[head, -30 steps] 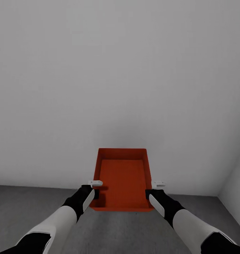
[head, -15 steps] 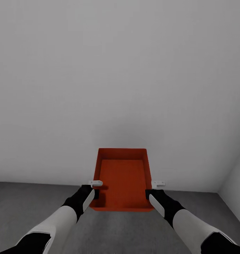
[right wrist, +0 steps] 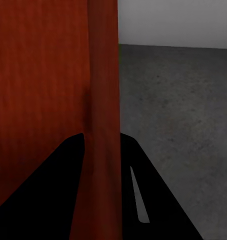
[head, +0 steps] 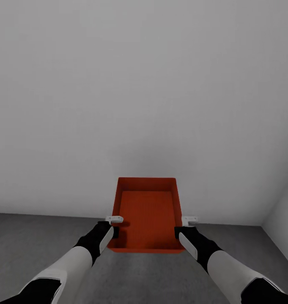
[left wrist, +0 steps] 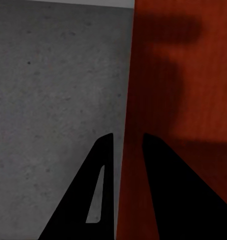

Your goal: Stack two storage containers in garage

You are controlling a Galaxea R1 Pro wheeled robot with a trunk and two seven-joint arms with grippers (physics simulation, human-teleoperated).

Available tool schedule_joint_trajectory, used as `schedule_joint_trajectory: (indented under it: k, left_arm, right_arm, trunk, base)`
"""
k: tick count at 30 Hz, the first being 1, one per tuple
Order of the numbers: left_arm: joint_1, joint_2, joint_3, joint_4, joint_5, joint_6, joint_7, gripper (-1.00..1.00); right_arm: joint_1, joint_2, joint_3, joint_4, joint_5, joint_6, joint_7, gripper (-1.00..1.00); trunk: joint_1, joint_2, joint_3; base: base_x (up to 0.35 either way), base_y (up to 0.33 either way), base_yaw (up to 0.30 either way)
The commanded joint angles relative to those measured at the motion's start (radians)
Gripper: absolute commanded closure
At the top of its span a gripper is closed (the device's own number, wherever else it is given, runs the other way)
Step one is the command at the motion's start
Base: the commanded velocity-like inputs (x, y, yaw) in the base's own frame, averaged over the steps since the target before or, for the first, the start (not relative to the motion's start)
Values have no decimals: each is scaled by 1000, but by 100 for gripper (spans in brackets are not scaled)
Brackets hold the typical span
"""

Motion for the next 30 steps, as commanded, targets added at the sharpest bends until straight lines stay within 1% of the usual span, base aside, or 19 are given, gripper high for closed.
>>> schedule_joint_trajectory:
  k: [1,30]
  left_arm:
    - [1,0,-6,1,-25,11,11,100]
    - [1,0,-6,1,-25,11,11,100]
  right_arm:
    - [-3,-1,-22,-3,35,10,-10,100]
    - [-3,-1,-22,-3,35,10,-10,100]
  trunk:
    - [4,-8,-6]
    - [115,-211,-144]
  base:
    - [0,0,0]
    - [0,0,0]
